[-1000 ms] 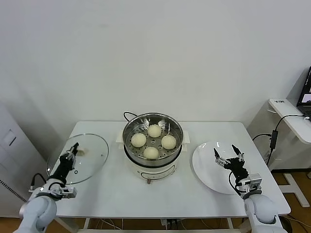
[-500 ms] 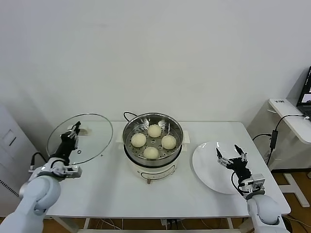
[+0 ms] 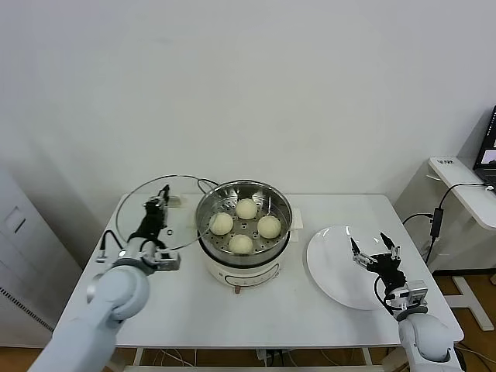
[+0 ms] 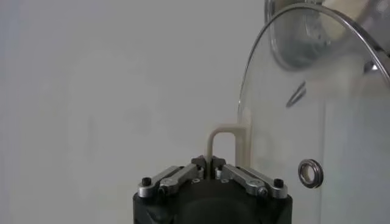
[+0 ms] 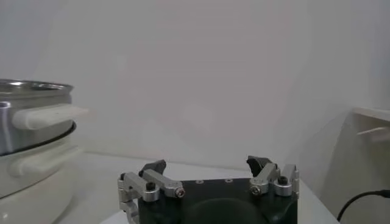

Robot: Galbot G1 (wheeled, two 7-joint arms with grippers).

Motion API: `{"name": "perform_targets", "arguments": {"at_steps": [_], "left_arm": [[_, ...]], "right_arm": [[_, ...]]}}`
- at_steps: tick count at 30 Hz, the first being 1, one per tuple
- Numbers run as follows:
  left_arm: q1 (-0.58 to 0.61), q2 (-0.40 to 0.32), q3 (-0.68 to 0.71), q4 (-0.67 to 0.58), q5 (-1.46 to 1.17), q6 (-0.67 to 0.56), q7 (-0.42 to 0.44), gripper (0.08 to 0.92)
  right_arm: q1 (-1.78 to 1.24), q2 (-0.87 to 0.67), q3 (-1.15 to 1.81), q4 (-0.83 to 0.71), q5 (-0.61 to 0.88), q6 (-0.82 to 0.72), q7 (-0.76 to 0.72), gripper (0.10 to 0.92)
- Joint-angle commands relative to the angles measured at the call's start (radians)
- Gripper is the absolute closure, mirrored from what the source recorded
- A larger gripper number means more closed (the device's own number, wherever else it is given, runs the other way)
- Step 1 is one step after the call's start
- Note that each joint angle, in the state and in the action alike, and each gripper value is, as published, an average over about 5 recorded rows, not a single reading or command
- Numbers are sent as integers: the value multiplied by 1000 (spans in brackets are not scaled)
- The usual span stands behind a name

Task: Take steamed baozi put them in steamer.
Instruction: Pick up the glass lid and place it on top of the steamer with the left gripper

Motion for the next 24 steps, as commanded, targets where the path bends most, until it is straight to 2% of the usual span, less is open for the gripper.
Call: {"name": "perform_targets", "arguments": {"at_steps": [1, 12, 24], "left_arm": [[-122, -136, 187, 27, 167, 155, 107, 884], [-149, -244, 194, 101, 279, 172, 140, 884], [-159, -340, 195, 170, 350, 169, 138, 884]], "right_arm": [[1, -3, 9, -6, 0, 6, 3, 203], [-6, 13, 11, -7, -9, 10, 2, 203], [-8, 26, 9, -6, -19, 11, 1, 203]]}}
